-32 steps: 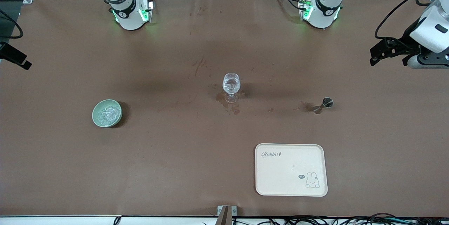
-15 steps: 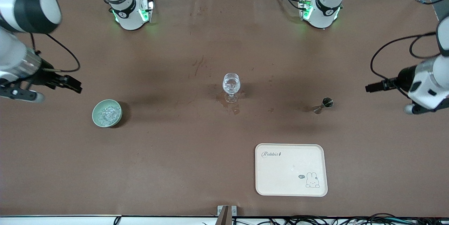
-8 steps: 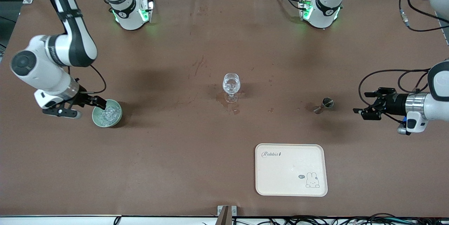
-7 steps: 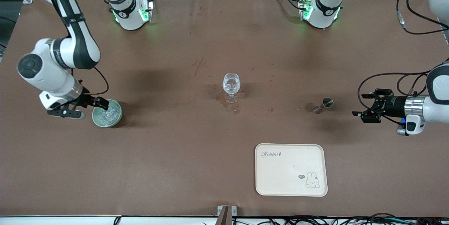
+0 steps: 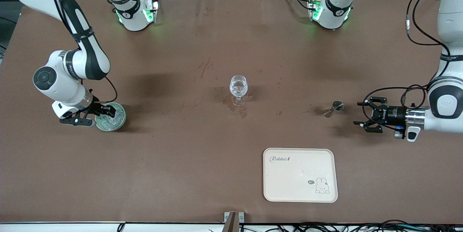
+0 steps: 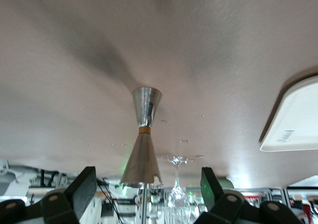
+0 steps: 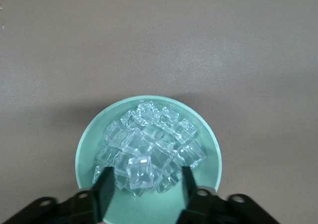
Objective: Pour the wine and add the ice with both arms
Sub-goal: 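Grasp an ice cube with the right gripper while the left gripper grasps the jigger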
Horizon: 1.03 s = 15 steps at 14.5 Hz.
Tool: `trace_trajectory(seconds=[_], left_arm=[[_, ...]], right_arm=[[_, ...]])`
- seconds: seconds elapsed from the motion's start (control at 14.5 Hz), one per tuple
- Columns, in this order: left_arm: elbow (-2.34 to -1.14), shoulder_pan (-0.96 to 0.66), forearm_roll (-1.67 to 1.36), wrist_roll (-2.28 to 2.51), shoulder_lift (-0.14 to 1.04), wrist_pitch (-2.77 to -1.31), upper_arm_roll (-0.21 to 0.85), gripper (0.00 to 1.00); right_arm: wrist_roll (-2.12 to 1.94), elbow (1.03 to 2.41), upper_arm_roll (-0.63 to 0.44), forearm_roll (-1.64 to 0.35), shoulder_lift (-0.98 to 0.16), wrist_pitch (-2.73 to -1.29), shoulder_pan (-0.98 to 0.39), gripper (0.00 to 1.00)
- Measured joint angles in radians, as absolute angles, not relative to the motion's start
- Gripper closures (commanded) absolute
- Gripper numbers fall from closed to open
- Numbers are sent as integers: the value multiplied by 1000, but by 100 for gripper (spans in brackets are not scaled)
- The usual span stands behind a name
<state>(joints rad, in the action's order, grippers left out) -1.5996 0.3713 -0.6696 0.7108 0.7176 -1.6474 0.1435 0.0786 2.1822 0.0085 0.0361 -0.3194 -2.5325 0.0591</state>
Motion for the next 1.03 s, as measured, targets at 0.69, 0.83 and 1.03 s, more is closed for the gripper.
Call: trace_trajectory(seconds=[0.69,0.83,1.03], left_arm=[[-1626,363,-750,609,828,-1647,155,26],[-1629,363,-751,606,835,-1646,155,33],[-1633,363,-752,605,837,-1646,156,37]], right_arm=[[73,2182,9,37,-367,-2588,59,53],[73,2182,9,37,-373,-2588,59,53],[73,2183,9,37,-376,-2586,59,53]])
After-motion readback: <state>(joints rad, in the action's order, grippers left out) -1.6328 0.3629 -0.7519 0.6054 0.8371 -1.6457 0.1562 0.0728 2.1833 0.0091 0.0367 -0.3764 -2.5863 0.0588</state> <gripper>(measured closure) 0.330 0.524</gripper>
